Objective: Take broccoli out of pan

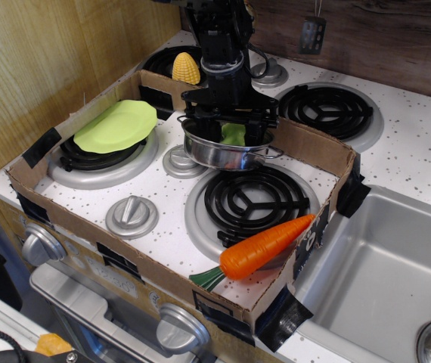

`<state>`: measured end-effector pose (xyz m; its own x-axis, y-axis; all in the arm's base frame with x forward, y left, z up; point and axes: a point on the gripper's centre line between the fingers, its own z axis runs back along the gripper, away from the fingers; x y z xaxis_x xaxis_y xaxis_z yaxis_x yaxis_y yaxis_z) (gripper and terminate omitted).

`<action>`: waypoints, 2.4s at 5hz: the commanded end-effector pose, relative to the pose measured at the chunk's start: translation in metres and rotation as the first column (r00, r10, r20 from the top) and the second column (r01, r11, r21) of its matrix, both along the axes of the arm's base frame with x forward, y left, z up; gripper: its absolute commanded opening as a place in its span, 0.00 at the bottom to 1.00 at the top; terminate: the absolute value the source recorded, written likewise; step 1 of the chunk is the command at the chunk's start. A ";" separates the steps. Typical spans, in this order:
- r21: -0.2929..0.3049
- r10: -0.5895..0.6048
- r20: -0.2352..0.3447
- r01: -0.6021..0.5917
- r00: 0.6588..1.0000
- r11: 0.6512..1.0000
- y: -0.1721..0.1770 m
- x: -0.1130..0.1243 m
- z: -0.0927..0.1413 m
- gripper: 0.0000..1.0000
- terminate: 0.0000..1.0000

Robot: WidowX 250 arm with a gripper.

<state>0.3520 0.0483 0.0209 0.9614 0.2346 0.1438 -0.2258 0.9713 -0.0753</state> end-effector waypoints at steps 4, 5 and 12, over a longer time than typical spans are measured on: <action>0.231 0.122 0.060 -0.133 0.991 0.964 0.013 -0.034 0.137 0.00 0.00; 0.225 0.259 0.018 -0.256 0.966 0.940 0.025 -0.082 0.135 0.00 0.00; -0.155 0.376 0.050 -0.365 0.925 0.918 -0.008 -0.092 0.020 0.00 0.00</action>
